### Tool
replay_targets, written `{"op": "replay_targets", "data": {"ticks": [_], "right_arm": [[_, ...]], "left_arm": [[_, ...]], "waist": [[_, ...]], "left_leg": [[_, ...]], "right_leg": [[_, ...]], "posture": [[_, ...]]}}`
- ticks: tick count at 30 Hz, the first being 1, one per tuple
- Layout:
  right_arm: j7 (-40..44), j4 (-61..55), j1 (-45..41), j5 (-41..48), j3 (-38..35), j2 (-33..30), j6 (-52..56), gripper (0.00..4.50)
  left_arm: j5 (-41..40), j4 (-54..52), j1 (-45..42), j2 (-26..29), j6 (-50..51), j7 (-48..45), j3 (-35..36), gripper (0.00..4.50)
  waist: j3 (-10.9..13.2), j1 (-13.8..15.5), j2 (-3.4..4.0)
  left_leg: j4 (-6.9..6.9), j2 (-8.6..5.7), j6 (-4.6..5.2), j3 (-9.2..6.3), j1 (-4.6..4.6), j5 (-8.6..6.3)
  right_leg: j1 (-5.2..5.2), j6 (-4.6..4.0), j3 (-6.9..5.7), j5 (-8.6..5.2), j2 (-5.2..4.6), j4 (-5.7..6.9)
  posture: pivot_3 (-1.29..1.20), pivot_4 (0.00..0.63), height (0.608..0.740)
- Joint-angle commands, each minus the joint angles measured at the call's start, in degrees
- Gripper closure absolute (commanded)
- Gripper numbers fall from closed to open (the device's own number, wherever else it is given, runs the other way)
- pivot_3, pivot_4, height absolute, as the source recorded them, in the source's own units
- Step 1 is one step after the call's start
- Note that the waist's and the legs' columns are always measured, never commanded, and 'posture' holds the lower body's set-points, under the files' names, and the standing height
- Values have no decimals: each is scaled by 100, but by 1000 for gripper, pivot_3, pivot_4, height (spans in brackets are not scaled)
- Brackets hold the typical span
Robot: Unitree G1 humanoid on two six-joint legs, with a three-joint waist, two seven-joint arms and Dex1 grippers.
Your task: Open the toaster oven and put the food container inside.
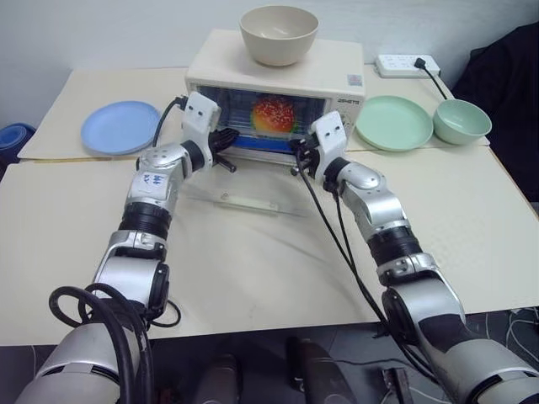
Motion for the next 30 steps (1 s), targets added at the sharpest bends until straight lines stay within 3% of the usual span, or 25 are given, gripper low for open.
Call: {"op": "replay_targets", "data": {"ticks": [1,5,8,13,18,21,23,30], "right_arm": [[708,-2404,1043,968,-284,-614,1234,4449],[974,-4116,2150,1740,-495,-1271,2324,4449],[1099,-4856,2992,2054,-646,-1719,2796,4500],[904,-4838,3632,1873,-449,-1718,2790,4500],[549,-3847,3381,1135,39,-1122,2033,4500],[540,-3460,3083,1024,84,-837,1840,4500],[591,-3264,2949,939,130,-729,1721,4500],[658,-2713,2386,823,140,-425,1434,4500]], "left_arm": [[-834,-2134,700,811,1074,-888,456,4500],[-1535,-3639,1494,1768,2033,-1514,858,4500],[-1971,-4254,2254,2780,2397,-2391,1303,3889],[-2111,-4366,3057,3636,2330,-2931,1839,2352],[-1996,-4138,3357,3937,2094,-3072,2047,822],[-2093,-4308,3406,3983,2150,-3042,2153,45],[-2114,-4353,3389,3955,2151,-2965,2206,45],[-2159,-4390,3374,3914,2154,-2801,2238,45]], "waist": [[-1,7,1],[-1,20,1],[0,28,1],[4,28,4],[2,30,1],[2,35,1],[2,38,1],[2,18,1]], "left_leg": [[1,0,0,-1,-20,0],[17,1,-15,6,-81,7],[17,-3,12,9,-48,-2],[-11,10,28,14,157,-13],[-12,25,33,10,193,-9],[-13,11,29,14,171,-17],[-12,4,30,19,136,-19],[-10,8,28,6,110,-22]], "right_leg": [[-21,0,1,0,-2,1],[-87,-1,6,0,-8,22],[-56,-2,2,0,-8,23],[153,-52,-15,-31,10,-54],[217,-117,-14,-55,29,-100],[167,-25,-12,-9,12,-48],[121,-21,-10,-12,3,-15],[108,-21,-9,-12,-1,-20]], "posture": [[0,150,740],[0,150,740],[0,150,740],[0,150,740],[0,150,740],[0,150,740],[0,150,740],[0,150,740]]}}
